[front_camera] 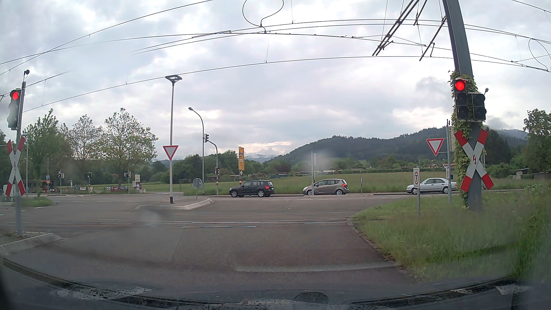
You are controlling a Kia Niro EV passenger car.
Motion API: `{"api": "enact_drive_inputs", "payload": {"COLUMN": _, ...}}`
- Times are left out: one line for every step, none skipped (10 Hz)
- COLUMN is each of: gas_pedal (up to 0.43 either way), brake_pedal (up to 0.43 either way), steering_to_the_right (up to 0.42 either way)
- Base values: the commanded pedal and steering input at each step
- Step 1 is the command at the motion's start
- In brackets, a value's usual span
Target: Follow the waypoints while adhering to traffic rules and regulations
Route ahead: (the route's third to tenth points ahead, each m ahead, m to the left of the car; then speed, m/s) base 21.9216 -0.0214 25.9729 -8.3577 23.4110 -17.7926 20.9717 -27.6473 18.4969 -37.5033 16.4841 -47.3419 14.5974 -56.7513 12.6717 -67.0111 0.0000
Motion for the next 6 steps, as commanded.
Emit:
{"api": "enact_drive_inputs", "payload": {"gas_pedal": 0.0, "brake_pedal": 0.268, "steering_to_the_right": -0.059}}
{"api": "enact_drive_inputs", "payload": {"gas_pedal": 0.0, "brake_pedal": 0.262, "steering_to_the_right": -0.059}}
{"api": "enact_drive_inputs", "payload": {"gas_pedal": 0.0, "brake_pedal": 0.268, "steering_to_the_right": -0.059}}
{"api": "enact_drive_inputs", "payload": {"gas_pedal": 0.0, "brake_pedal": 0.262, "steering_to_the_right": -0.058}}
{"api": "enact_drive_inputs", "payload": {"gas_pedal": 0.0, "brake_pedal": 0.268, "steering_to_the_right": -0.059}}
{"api": "enact_drive_inputs", "payload": {"gas_pedal": 0.0, "brake_pedal": 0.262, "steering_to_the_right": -0.059}}
